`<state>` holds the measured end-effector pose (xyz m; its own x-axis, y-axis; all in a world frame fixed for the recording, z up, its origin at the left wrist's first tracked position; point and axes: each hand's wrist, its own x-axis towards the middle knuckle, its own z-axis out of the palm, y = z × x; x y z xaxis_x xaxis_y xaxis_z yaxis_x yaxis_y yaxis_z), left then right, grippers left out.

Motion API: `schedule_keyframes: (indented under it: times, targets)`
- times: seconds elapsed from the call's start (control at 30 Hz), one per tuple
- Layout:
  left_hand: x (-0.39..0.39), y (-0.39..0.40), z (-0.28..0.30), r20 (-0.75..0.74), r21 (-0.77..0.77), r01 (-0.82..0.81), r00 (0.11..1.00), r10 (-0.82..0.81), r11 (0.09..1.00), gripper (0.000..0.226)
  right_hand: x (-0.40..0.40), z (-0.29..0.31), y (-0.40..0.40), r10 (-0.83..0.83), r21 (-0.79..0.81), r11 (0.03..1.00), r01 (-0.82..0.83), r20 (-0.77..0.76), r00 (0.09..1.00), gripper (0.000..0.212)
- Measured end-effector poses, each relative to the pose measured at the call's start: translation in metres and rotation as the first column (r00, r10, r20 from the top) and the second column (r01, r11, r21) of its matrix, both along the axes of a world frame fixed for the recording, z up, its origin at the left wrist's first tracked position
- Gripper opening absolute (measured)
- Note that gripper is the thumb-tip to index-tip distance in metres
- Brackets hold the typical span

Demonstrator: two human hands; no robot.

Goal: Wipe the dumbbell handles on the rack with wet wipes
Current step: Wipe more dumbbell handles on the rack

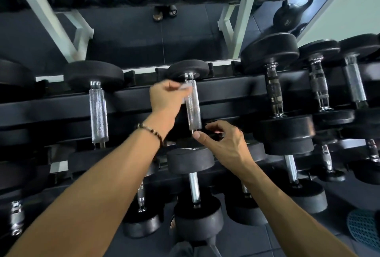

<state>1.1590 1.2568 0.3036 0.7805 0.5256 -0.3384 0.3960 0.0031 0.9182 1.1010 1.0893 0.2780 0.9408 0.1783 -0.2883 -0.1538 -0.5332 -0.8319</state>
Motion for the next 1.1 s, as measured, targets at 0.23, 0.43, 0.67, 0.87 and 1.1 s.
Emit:
schedule_keyframes:
  times: [0.23,0.43,0.67,0.87,1.1]
  targets:
    - [-0.04,-0.002,-0.008,-0.235,0.143,0.333,0.926,-0.295,0.932,0.02,-0.001,-0.001,0.001,-0.01,0.01,1.0,0.01,0.024,1.0,0.05]
    - [-0.075,0.019,0.021,-0.082,0.098,0.345,0.938,-0.338,0.934,0.01,-0.001,0.012,0.007,0.064,-0.018,0.998,-0.062,0.143,0.988,0.032]
    - [-0.132,0.045,0.05,0.0,-0.124,0.319,0.947,-0.321,0.94,0.008,-0.021,0.039,0.046,0.223,0.173,0.948,-0.268,0.244,0.944,0.027]
    - [-0.159,0.068,0.05,0.008,0.005,0.163,0.987,-0.163,0.987,0.007,-0.037,0.048,0.083,0.31,0.124,0.93,-0.346,0.244,0.919,0.024]
    - [-0.165,0.117,0.058,0.063,0.065,0.129,0.989,-0.133,0.99,0.009,-0.053,0.057,0.132,0.349,-0.01,0.921,-0.39,0.468,0.812,0.018]
